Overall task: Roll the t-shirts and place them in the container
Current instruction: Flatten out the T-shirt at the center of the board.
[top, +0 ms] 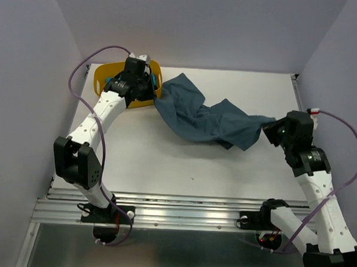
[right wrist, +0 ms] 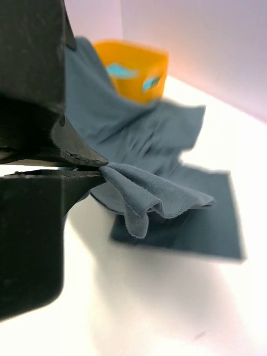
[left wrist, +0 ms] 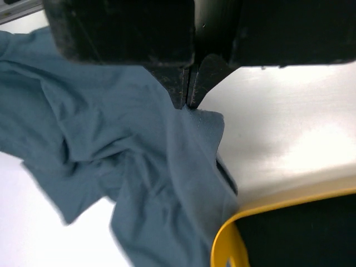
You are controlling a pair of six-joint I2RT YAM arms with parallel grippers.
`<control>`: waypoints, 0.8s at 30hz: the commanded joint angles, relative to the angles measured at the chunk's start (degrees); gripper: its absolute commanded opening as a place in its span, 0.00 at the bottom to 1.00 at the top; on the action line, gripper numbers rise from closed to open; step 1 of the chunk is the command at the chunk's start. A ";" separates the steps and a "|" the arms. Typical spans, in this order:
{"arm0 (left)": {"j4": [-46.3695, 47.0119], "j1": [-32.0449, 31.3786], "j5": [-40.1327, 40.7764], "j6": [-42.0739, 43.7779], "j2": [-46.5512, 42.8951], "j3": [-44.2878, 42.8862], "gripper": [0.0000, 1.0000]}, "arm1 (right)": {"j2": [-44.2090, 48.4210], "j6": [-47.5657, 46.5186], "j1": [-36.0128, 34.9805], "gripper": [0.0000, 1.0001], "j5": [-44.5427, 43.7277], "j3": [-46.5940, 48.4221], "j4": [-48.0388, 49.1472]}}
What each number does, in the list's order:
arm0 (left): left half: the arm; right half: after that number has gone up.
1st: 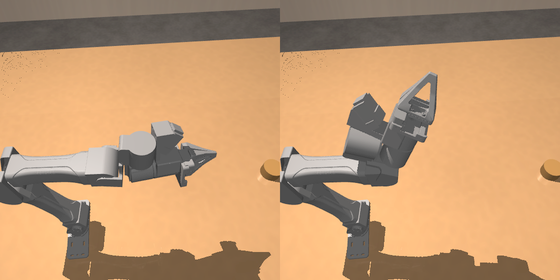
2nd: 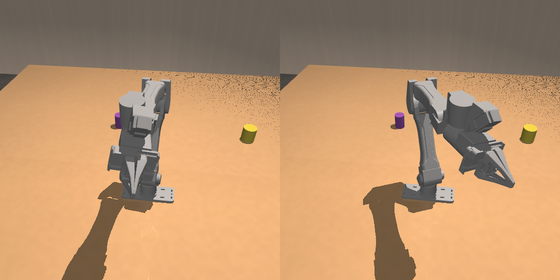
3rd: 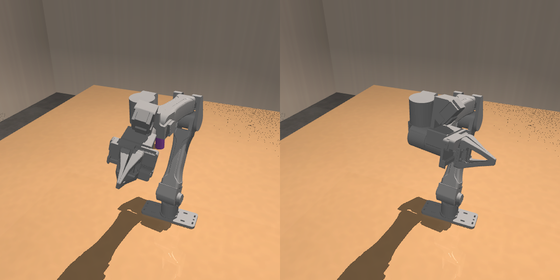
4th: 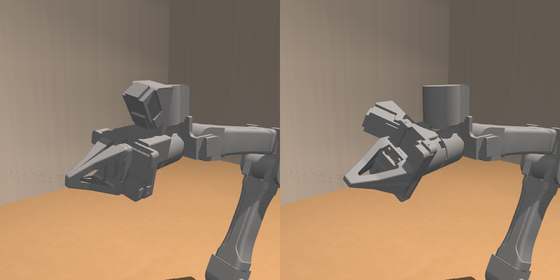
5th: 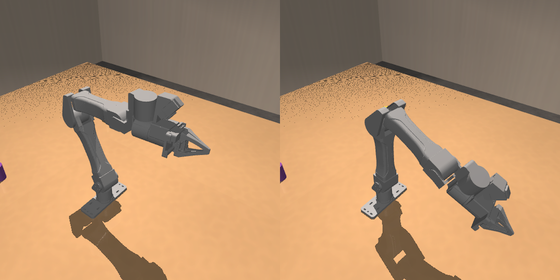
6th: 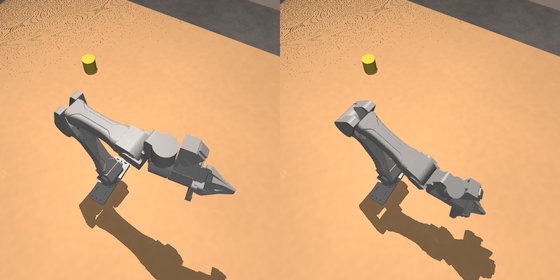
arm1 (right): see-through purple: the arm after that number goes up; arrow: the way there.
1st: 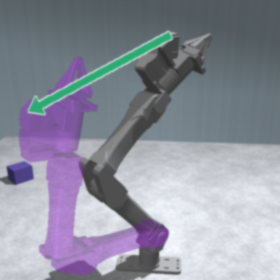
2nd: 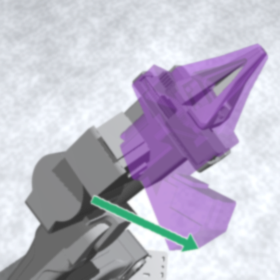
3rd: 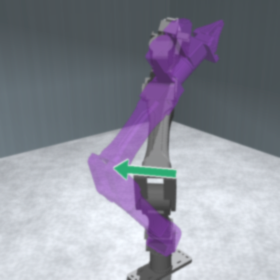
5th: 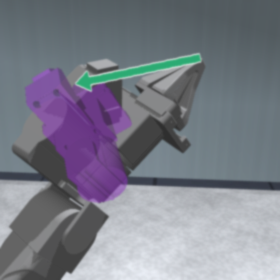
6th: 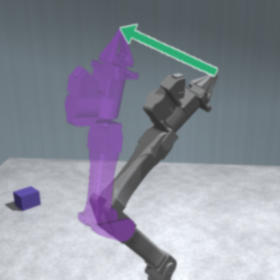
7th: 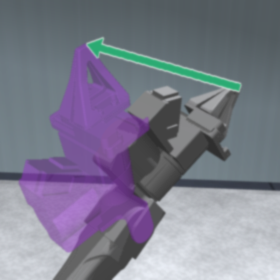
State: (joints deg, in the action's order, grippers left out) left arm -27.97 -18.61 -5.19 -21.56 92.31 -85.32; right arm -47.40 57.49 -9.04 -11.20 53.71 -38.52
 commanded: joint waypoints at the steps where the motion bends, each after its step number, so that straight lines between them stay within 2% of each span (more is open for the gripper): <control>1: -2.00 0.33 -2.10 -0.23 -6.35 -11.69 0.00 | -2.61 -8.70 0.16 0.01 -5.50 14.72 -2.17; 2: -2.27 0.33 -2.36 -0.41 -6.70 -15.28 0.00 | -3.22 -9.76 0.16 0.01 -5.76 20.93 -2.17; 8: -3.15 0.42 -2.90 -1.38 -8.20 -26.90 0.00 | -6.04 -16.88 0.16 0.01 -9.36 42.14 -3.22; 9: -3.15 0.42 -2.81 -1.73 -8.64 -29.88 0.00 | -6.91 -18.46 0.16 0.01 -9.89 48.44 -3.57; 14: -2.97 0.42 -2.98 -3.65 -9.96 -38.94 0.00 | -9.11 -22.15 0.16 0.01 -10.25 65.07 -6.04; 16: -2.27 0.42 -3.59 -4.89 -10.92 -42.55 0.00 | -9.20 -23.13 0.16 0.01 -9.02 68.70 -6.12; 20: 0.98 0.42 -3.86 -6.99 -15.13 -43.27 0.00 | -8.33 -23.92 0.16 0.01 -5.07 74.42 -5.86; 24: 3.61 0.42 -4.30 -8.40 -20.93 -43.17 0.00 | -6.14 -23.75 0.16 0.01 -2.25 74.35 -5.86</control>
State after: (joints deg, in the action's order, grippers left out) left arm -30.74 -18.61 -8.97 -28.03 76.95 -126.10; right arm -53.91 35.40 -9.04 -16.45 128.18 -44.71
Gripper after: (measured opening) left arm 0.036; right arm 0.039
